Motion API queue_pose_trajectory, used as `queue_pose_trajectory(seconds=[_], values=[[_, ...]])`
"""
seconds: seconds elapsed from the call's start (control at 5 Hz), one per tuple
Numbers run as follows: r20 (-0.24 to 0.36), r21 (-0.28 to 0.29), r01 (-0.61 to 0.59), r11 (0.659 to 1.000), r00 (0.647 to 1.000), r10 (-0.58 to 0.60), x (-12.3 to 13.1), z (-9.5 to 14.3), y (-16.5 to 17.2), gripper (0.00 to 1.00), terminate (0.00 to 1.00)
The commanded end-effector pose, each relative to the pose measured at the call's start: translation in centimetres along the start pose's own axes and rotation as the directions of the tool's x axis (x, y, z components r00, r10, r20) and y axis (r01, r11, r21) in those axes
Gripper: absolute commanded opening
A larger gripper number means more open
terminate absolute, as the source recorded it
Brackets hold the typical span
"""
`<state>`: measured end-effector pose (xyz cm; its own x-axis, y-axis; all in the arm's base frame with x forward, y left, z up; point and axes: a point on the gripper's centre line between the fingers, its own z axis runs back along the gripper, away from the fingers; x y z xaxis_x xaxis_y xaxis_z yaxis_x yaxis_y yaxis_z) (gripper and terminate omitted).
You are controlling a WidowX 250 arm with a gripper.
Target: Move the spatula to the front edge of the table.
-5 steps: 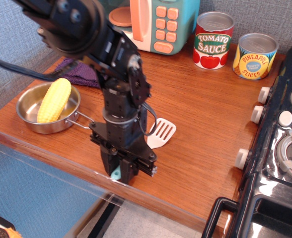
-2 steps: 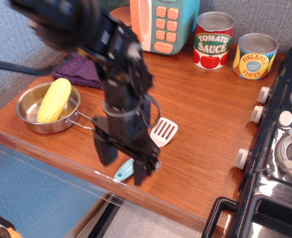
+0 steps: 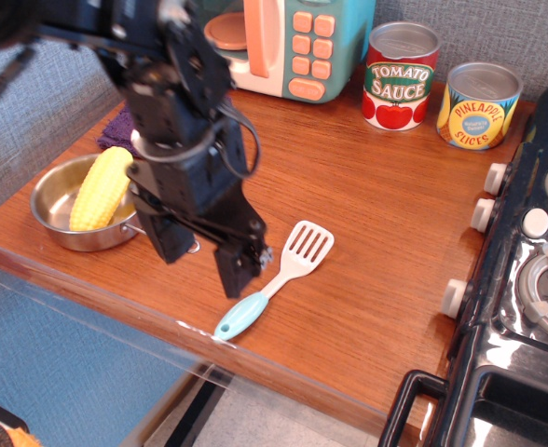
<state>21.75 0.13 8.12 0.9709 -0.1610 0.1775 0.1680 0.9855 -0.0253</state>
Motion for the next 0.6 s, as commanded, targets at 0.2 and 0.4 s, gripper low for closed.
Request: queue_pose_trajectory(seconds=[0.2,0.4], values=[[-0.001,0.016,0.037,0.999,0.999,-0.037,-0.8,0.72,0.88,1.0,0.0],[-0.001,0.016,0.037,0.999,0.999,-0.037,-0.8,0.72,0.88,1.0,1.0]])
